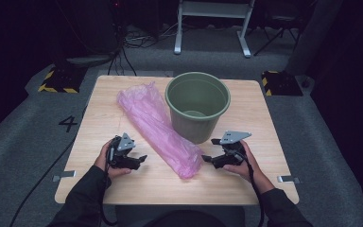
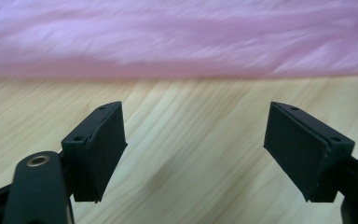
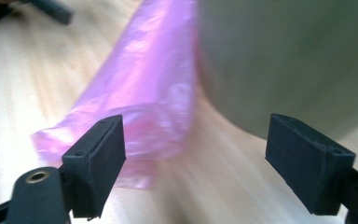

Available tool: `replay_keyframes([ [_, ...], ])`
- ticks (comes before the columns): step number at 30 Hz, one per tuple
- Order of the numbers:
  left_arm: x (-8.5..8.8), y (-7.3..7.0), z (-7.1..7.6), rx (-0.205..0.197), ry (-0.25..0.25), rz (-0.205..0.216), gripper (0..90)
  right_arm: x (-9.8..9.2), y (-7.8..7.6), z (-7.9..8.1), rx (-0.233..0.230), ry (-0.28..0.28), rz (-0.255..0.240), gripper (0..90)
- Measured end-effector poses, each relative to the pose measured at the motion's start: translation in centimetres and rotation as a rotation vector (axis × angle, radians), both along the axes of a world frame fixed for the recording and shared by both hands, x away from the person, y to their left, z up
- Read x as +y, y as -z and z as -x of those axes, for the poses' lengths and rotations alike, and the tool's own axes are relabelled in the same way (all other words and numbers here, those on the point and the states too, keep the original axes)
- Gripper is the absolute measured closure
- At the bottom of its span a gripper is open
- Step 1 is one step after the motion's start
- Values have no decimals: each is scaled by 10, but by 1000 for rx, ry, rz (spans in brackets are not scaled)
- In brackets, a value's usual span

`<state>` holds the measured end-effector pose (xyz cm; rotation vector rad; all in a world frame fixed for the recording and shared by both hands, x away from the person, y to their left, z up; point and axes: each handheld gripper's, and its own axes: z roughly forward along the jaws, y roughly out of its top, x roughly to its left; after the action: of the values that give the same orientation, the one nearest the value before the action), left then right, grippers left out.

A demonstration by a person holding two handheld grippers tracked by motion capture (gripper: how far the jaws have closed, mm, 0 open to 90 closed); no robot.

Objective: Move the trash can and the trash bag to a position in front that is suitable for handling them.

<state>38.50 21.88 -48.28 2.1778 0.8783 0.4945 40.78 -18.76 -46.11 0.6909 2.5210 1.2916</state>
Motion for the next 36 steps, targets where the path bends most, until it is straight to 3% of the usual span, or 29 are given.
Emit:
replay_keyframes([
  [3, 13, 4, -2, 6, -37, 8, 215, 11, 4, 5, 23, -43, 9, 199],
  [8, 19, 8, -7, 8, -55, 12, 215, 31, 20, 6, 35, -50, 73, 219],
  [9, 18, 9, -8, 4, -55, 9, 216, 34, 23, 5, 42, -48, 72, 259],
  [11, 17, 9, -11, -3, -57, 3, 220, 38, 26, 4, 27, -27, 84, 427],
  [14, 13, 11, -16, 7, -55, 30, 228, 43, 35, 2, 16, -22, 133, 591],
  [16, 10, 11, -19, 5, -51, 34, 228, 41, 37, 0, 38, -45, 108, 707],
  [17, 9, 11, -20, 4, -48, 36, 227, 40, 36, 0, 26, -45, 118, 756],
  [20, 4, 9, -21, -15, -48, 32, 224, 35, 35, -2, 19, -59, 124, 815],
  [22, -1, 7, -19, -39, -42, 9, 225, 29, 35, -3, 10, -62, 134, 822],
  [29, -21, -1, -18, -58, 1, -16, 229, -7, 33, -16, 26, -64, 124, 819],
  [36, -46, -6, -15, -67, 76, -56, 227, -30, 34, -33, 54, -4, 110, 800],
])
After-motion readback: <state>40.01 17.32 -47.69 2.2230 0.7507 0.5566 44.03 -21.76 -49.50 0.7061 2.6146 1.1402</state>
